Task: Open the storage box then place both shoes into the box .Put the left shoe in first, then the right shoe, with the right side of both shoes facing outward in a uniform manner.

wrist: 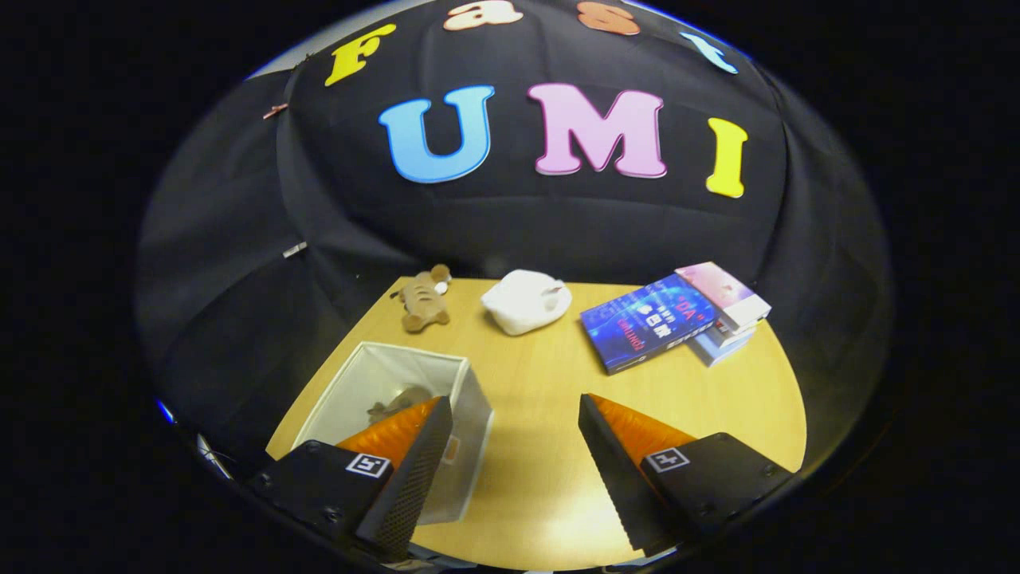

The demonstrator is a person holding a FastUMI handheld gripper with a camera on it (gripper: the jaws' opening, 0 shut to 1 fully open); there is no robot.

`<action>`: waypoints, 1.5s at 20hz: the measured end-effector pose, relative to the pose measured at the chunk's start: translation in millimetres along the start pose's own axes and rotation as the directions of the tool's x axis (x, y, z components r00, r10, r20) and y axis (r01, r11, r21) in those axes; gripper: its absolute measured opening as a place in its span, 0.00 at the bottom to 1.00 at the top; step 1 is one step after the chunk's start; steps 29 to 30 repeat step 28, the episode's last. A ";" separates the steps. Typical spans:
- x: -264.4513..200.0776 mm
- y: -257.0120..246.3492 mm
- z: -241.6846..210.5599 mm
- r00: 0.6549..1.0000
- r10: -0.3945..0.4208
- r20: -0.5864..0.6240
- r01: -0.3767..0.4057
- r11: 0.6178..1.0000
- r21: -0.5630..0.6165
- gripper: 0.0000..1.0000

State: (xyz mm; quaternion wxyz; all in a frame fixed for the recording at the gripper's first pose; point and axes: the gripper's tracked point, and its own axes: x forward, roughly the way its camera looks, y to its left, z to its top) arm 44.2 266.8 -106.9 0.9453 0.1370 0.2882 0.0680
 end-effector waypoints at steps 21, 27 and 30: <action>-125.0 -232.7 66.9 0.948 -0.122 0.294 0.130 0.991 -0.011 0.99; -127.8 -255.5 68.8 0.940 -0.153 0.306 0.159 0.987 0.004 0.99; -127.6 -257.6 68.7 0.939 -0.157 0.306 0.163 0.987 0.005 0.99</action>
